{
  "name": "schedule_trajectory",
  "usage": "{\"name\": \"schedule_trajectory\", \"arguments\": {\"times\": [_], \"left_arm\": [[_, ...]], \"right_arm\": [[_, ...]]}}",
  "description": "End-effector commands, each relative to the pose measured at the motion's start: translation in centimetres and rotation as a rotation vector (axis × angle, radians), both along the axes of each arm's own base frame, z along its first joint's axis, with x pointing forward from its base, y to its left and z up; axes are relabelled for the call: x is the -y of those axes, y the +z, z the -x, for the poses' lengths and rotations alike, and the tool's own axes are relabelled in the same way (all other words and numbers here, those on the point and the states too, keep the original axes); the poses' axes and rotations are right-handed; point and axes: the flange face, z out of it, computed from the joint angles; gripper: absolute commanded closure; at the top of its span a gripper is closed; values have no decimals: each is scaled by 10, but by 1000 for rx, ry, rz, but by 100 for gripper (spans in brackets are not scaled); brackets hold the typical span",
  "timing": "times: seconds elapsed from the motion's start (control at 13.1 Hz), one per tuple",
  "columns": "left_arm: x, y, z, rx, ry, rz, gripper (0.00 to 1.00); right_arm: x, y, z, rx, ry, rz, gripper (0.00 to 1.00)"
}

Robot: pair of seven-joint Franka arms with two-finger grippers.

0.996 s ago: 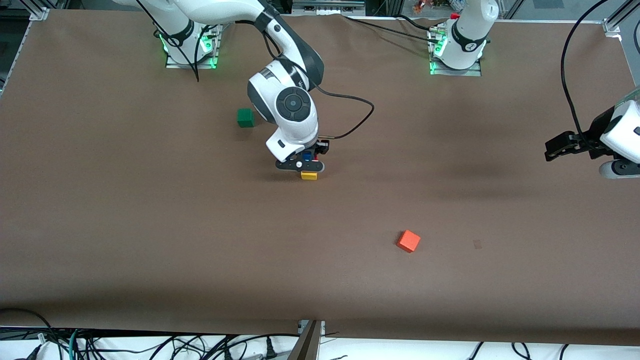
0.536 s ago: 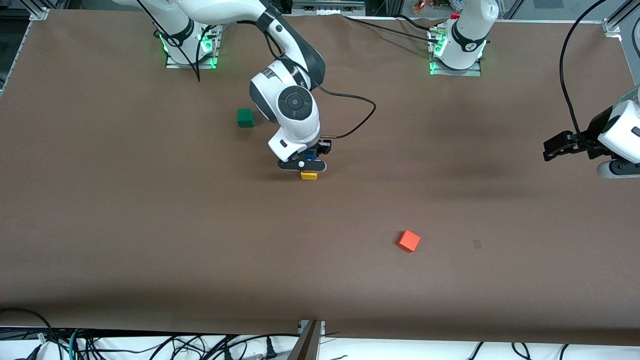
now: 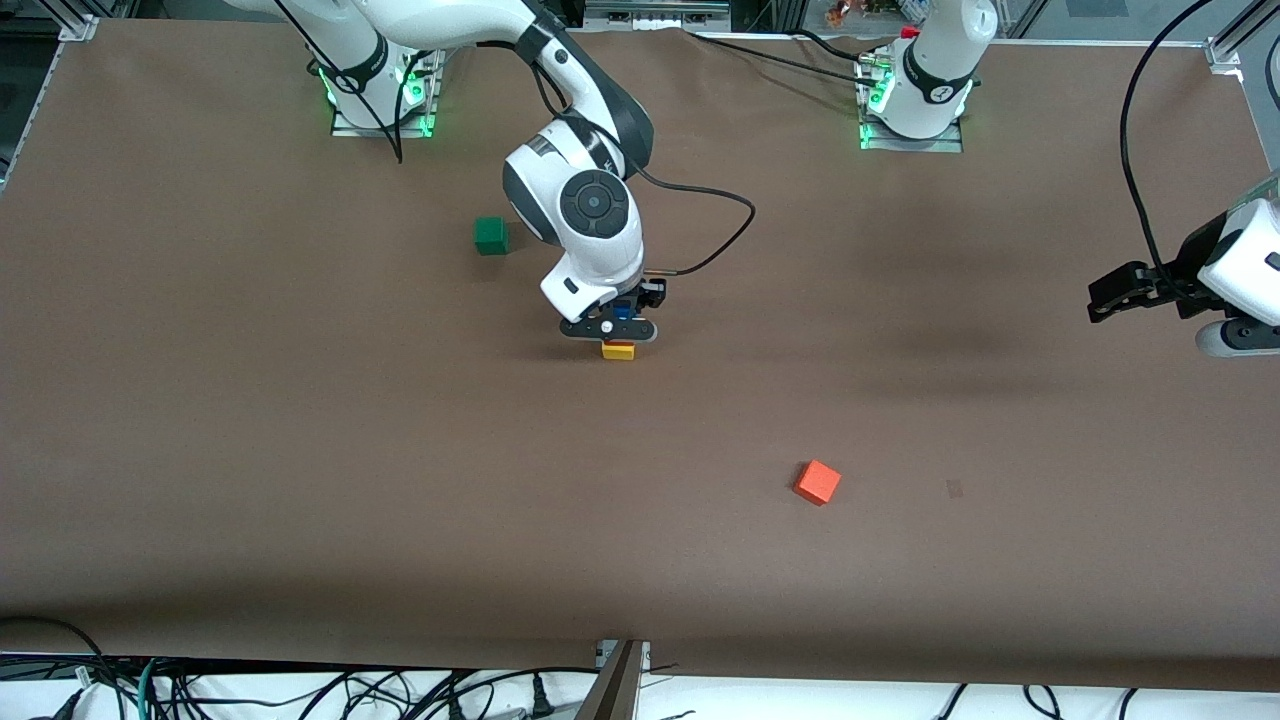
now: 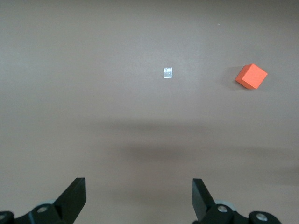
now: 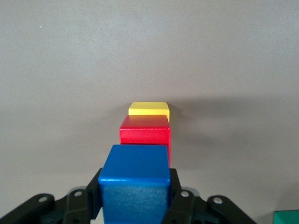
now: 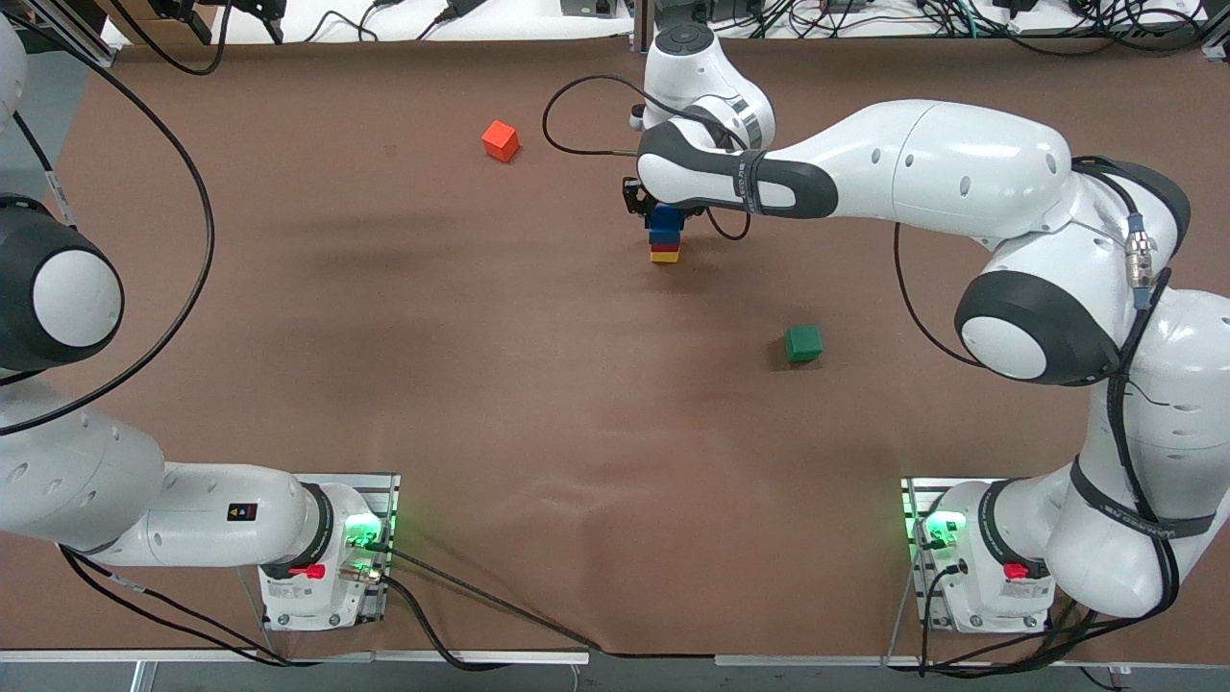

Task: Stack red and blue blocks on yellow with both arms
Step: 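Lower the blue cube onto the red cube and open the right gripper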

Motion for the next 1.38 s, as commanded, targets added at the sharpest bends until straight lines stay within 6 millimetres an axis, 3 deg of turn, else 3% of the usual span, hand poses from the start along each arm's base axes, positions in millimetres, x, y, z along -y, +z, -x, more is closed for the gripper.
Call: {"name": "schedule_trajectory", "arguments": {"times": [0.0, 1.15, 1.3], "left_arm": [[1, 6, -1, 6, -19, 21, 0], [9, 5, 0, 1, -10, 113, 0], [10, 5, 1, -5, -10, 124, 0]], "right_arm": [[-3, 0, 1, 15, 7, 1, 50], [4, -5, -11, 40, 0, -12, 49], [3, -5, -10, 41, -8, -12, 42]]}}
